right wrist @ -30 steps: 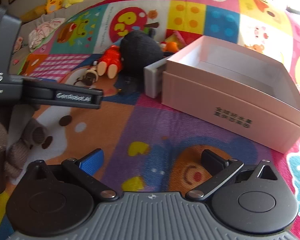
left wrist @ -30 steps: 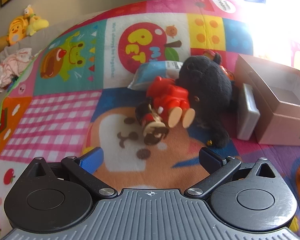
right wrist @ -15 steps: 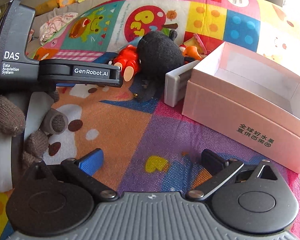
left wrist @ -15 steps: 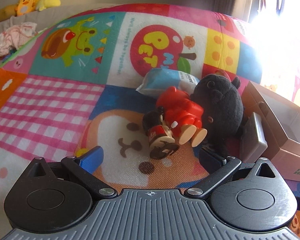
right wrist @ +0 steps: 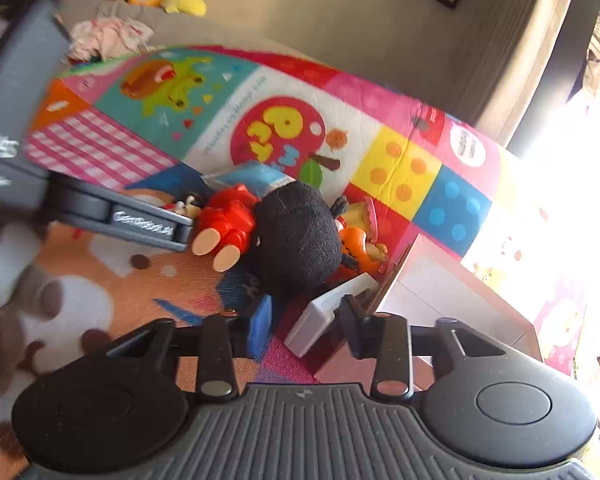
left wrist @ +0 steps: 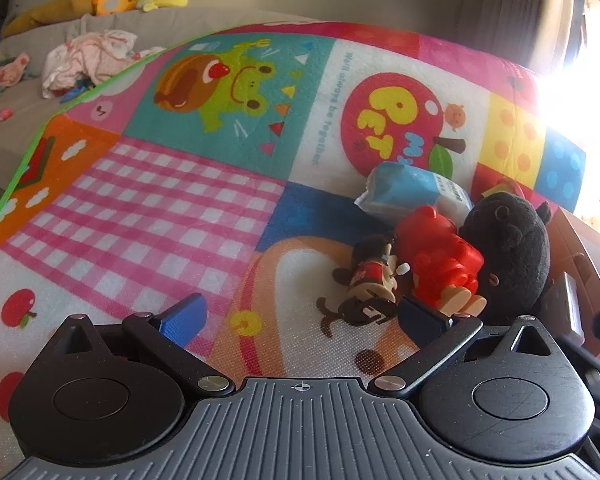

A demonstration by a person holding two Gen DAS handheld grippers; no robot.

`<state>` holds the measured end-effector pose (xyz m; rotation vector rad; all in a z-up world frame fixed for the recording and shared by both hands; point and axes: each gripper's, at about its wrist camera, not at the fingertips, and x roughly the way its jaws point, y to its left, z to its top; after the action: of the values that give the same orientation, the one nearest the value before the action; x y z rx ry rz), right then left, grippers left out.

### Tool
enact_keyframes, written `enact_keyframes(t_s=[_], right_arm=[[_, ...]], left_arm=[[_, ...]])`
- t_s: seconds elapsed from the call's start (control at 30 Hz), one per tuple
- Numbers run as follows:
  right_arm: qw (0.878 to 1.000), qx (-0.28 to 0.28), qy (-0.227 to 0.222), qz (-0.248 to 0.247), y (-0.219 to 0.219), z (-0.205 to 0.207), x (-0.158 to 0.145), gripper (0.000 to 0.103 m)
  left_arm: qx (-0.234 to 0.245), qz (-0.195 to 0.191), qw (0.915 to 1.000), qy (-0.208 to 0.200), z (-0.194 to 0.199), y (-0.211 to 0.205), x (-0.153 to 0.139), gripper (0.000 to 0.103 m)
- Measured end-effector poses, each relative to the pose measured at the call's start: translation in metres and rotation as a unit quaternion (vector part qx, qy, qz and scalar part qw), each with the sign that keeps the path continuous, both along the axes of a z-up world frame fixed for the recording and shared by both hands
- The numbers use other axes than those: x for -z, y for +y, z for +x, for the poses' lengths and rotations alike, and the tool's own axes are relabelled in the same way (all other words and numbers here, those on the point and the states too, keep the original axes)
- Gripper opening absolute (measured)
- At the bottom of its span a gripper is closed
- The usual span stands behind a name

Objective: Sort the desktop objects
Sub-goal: 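Grasp the white battery charger beside the pink box with the right gripper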

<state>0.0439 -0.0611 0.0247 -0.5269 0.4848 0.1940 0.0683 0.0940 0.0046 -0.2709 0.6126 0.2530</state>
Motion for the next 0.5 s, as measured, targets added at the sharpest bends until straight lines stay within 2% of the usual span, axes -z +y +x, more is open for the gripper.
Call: enact_keyframes(t_s=[0.1, 0.17, 0.23, 0.27, 0.37, 0.5], right_arm=[[0.999, 0.045, -0.011, -0.02, 0.009, 0.019, 0.008, 0.032], [0.998, 0.055, 0.001, -0.023, 0.01, 0.024, 0.011, 0.032], [0.999, 0.045, 0.013, -0.014, 0.008, 0.021, 0.011, 0.03], [0.999, 0.035, 0.021, -0.008, 0.007, 0.017, 0.01, 0.018], [0.999, -0.002, 0.046, 0.012, -0.002, -0.003, 0.004, 0.011], [0.998, -0.011, 0.064, 0.021, -0.032, -0.039, -0.005, 0.011]], left_arm=[[0.004, -0.001, 1.0, -0.001, 0.0, -0.001, 0.001, 0.103], [0.005, -0.005, 1.0, -0.002, -0.001, 0.0, 0.001, 0.103], [0.007, -0.006, 1.0, -0.003, -0.001, 0.0, 0.001, 0.103], [0.007, -0.007, 0.9999, -0.004, -0.001, 0.001, 0.001, 0.103], [0.007, -0.009, 0.9999, -0.004, -0.001, 0.001, 0.001, 0.103], [0.007, -0.007, 0.9999, -0.004, -0.001, 0.0, 0.001, 0.103]])
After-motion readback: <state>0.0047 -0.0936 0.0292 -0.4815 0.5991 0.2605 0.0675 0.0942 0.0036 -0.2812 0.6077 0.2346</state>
